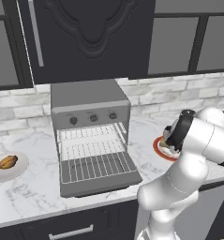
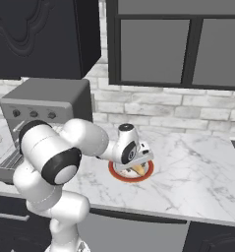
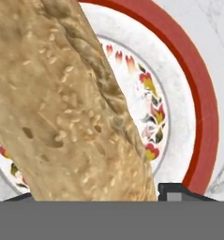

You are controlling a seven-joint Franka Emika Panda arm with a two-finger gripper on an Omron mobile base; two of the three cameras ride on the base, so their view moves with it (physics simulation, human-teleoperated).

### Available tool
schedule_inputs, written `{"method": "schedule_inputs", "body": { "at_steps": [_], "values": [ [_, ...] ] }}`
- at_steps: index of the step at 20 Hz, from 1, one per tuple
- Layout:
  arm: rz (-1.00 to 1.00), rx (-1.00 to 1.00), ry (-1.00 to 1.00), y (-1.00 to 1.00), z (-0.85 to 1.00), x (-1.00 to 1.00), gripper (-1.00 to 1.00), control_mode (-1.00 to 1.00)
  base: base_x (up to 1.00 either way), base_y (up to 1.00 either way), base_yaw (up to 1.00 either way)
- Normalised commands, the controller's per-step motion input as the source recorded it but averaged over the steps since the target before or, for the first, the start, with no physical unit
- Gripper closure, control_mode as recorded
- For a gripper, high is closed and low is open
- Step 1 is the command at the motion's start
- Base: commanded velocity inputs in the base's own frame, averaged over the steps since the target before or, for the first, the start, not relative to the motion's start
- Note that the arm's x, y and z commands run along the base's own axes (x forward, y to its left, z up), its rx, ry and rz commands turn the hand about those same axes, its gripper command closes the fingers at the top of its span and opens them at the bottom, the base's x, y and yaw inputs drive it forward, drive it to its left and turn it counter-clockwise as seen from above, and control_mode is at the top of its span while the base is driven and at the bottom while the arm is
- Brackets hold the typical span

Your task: Open the toaster oven door. Place the baguette on the bottom rack in the toaster oven and place the chicken drumstick on the top rack.

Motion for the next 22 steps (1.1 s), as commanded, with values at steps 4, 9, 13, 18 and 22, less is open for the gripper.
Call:
{"method": "schedule_inputs", "body": {
  "at_steps": [4,9,13,18,22],
  "values": [
    [0.06,0.11,0.00,0.02,0.13,0.01,1.00,-1.00,0.00,0.00,0.00],
    [0.06,0.13,0.00,0.17,0.49,-0.03,1.00,-1.00,0.00,0.00,0.00],
    [0.11,0.07,0.00,0.22,0.45,-0.07,1.00,-1.00,0.00,0.00,0.00],
    [0.13,0.09,-0.02,0.42,0.24,-0.18,1.00,-1.00,0.00,0.00,0.00],
    [0.13,0.02,-0.12,0.53,0.18,-0.13,1.00,-1.00,0.00,0.00,0.00]
  ]
}}
